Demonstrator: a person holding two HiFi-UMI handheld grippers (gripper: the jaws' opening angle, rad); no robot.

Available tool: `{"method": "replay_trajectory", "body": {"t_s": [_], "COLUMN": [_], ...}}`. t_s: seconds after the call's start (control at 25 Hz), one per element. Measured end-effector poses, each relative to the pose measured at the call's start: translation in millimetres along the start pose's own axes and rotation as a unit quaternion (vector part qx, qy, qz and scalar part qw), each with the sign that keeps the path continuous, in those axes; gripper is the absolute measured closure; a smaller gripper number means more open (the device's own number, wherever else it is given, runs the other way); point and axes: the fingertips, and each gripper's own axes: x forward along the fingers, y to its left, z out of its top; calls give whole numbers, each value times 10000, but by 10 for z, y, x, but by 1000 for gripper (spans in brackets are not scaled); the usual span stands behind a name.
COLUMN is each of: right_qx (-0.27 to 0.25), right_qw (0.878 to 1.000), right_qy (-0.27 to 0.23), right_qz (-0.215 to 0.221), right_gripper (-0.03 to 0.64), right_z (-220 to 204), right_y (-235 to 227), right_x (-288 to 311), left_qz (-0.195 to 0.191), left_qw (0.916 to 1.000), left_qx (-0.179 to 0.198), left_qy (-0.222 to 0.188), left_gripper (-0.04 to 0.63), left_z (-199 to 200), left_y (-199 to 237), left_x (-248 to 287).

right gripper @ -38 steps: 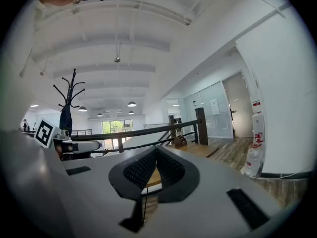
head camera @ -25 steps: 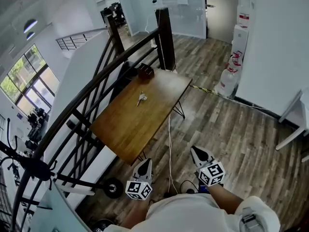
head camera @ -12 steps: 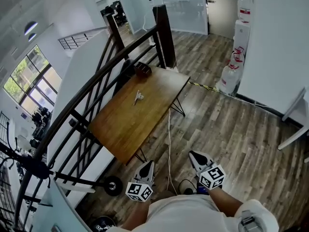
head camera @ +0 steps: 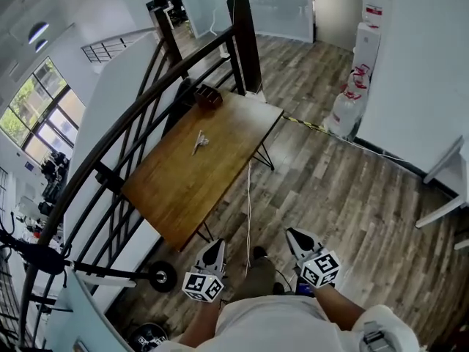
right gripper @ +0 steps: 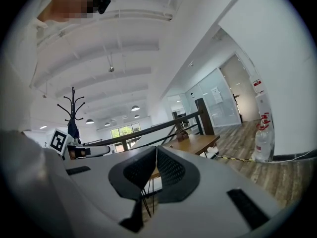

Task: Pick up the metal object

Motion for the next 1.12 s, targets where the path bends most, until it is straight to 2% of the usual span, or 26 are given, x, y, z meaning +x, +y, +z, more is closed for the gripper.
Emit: {"method": "replay_trajectory", "body": {"t_s": [0.2,0.48,0.8,1.12], "right_qx": [-67,-159,-376,-455], "right_qw": [10000,9997,9986,9961], "right_qy": [60,163,222,339], "right_qz": [-22,-12,304,677], "right_gripper": [592,592,592,592], "right_z": [113,408,717,787], "right_y": [-237,-673,-758,-736], "right_x": [358,1171,2324,3106], "left_qz": [107,239,278,550], "left_qw": [9998,9990,9980,9952], "left_qx": [-194,-308,-374,-543], "left_qy": [-23,-200,-438,-598], "left_gripper": [586,586,585,585], "left_z": [-51,225,583,676], "left_y": [313,911,1673,2171], "left_x": [360,1049,1687,1877]}}
